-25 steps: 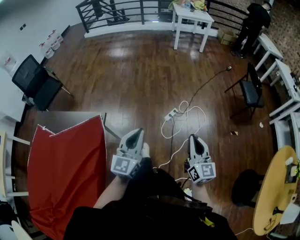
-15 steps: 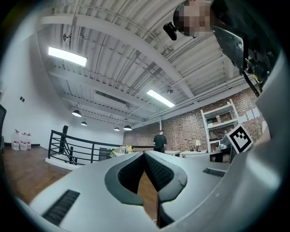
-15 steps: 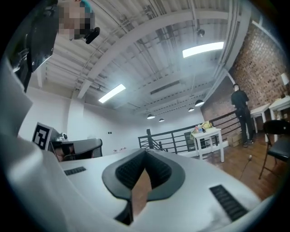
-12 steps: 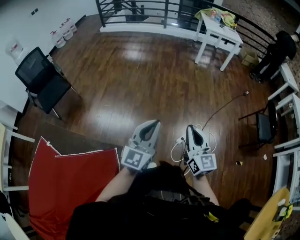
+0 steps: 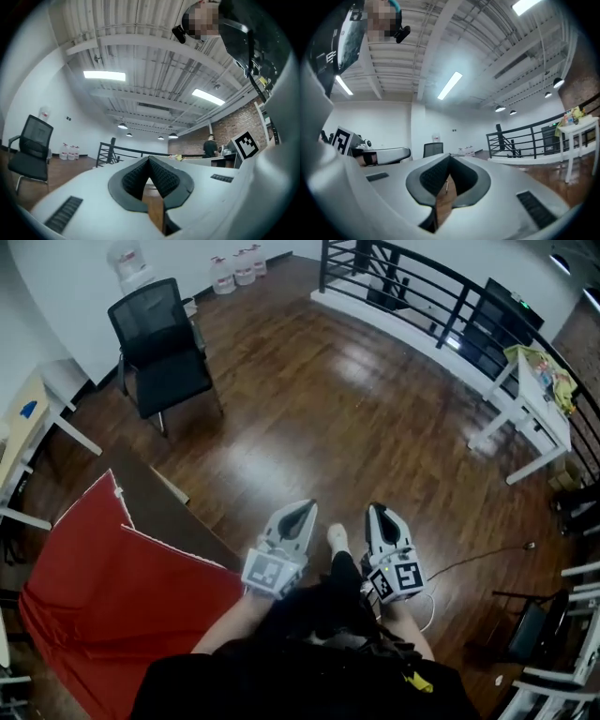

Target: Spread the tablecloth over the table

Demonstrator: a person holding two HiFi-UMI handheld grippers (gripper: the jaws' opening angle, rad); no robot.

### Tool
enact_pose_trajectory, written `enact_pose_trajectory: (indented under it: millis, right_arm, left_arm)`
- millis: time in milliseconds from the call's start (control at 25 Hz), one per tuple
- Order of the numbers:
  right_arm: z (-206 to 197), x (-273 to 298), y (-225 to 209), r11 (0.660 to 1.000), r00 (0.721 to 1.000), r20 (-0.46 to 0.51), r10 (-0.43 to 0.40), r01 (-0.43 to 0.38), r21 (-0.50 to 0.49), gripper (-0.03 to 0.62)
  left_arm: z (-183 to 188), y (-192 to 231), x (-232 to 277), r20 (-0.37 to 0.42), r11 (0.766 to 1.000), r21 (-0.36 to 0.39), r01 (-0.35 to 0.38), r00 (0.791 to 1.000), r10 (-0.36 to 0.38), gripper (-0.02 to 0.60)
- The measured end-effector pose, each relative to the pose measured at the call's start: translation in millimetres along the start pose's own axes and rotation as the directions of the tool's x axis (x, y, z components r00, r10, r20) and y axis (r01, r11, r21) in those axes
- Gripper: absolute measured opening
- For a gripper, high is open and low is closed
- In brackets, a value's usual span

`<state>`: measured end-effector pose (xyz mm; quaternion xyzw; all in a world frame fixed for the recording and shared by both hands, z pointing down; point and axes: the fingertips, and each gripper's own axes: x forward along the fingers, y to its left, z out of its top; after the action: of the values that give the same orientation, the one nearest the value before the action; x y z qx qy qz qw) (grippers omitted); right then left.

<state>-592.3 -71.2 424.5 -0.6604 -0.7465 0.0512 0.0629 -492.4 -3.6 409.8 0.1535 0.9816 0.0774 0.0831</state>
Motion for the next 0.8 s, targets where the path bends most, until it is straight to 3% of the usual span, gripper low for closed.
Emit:
enact_pose_trajectory:
  millis: [120,280,440,560,640,680,800]
  right_arm:
    - [-2.7,67.4,-36.8,0.995,0.995,-0.01,0.094,-0.094,-0.018,0.005]
    - [12.0,161.5,-72.3,0.964,0.965,-0.023,0.26,-0.261,-0.041,0.005]
    - [30.9,250.6,-85.3,0.904,0.906,-0.03,0.422,-0.423,-0.055,0.005]
    - [33.5,311.7,-67.3,0.835,0.835,-0.054,0.548,-0.55,-0.031,0.005]
    - [27.9,346.1,-34.6,0.765,0.764,-0.077,0.64,-0.644,-0.032,0.005]
    - [22.0,363.0,-14.7,0.726,0.725,-0.093,0.683,-0.687,-0.032,0.005]
    - [3.1,413.1,53.6,0.594,0.592,-0.13,0.796,-0.804,-0.025,0.005]
  left_arm:
    - [-11.1,50.3,42.3,0.025,0.991,0.011,-0.132,0.991,0.132,-0.005]
    - [-15.7,110.6,94.1,0.033,0.952,0.081,-0.296,0.955,0.294,-0.005]
    - [-3.1,162.5,130.9,0.056,0.894,0.097,-0.437,0.899,0.434,-0.005]
    - [14.1,200.8,135.9,0.09,0.848,0.067,-0.526,0.85,0.52,-0.005]
    - [21.2,234.3,118.5,0.106,0.794,0.061,-0.605,0.795,0.597,-0.005]
    - [22.5,253.2,104.5,0.116,0.757,0.056,-0.651,0.757,0.643,-0.005]
    - [19.2,306.3,52.1,0.13,0.62,0.031,-0.784,0.618,0.776,-0.005]
